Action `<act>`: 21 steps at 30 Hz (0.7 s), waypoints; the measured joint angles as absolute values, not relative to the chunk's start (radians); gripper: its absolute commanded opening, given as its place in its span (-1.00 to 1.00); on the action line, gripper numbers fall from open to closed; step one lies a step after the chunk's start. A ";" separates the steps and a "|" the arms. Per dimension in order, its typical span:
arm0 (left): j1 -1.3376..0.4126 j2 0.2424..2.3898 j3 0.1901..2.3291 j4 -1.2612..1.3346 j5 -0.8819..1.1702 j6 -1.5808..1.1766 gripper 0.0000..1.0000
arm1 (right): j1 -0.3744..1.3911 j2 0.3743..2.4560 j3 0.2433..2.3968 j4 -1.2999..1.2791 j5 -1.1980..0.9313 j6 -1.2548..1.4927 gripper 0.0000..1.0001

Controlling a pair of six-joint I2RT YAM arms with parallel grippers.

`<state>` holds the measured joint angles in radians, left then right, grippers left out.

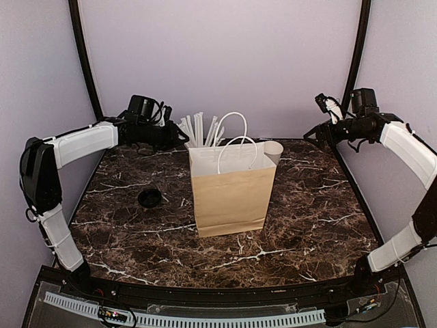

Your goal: Pack the takeout coffee

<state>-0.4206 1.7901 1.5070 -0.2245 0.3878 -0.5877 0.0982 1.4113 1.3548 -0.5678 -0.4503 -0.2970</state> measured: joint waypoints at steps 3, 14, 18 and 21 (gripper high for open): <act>-0.421 1.781 1.507 -0.241 0.390 -0.588 -0.45 | 0.098 1.411 1.355 -0.568 -0.453 -0.296 0.89; -0.429 1.767 1.507 -0.263 0.384 -0.604 -0.21 | 0.098 1.412 1.356 -0.568 -0.478 -0.286 0.97; -0.436 1.761 1.507 -0.313 0.357 -0.608 -0.21 | 0.098 1.412 1.356 -0.569 -0.479 -0.286 0.97; -0.437 1.736 1.499 -0.346 0.337 -0.607 -0.21 | 0.098 1.412 1.357 -0.571 -0.479 -0.286 0.97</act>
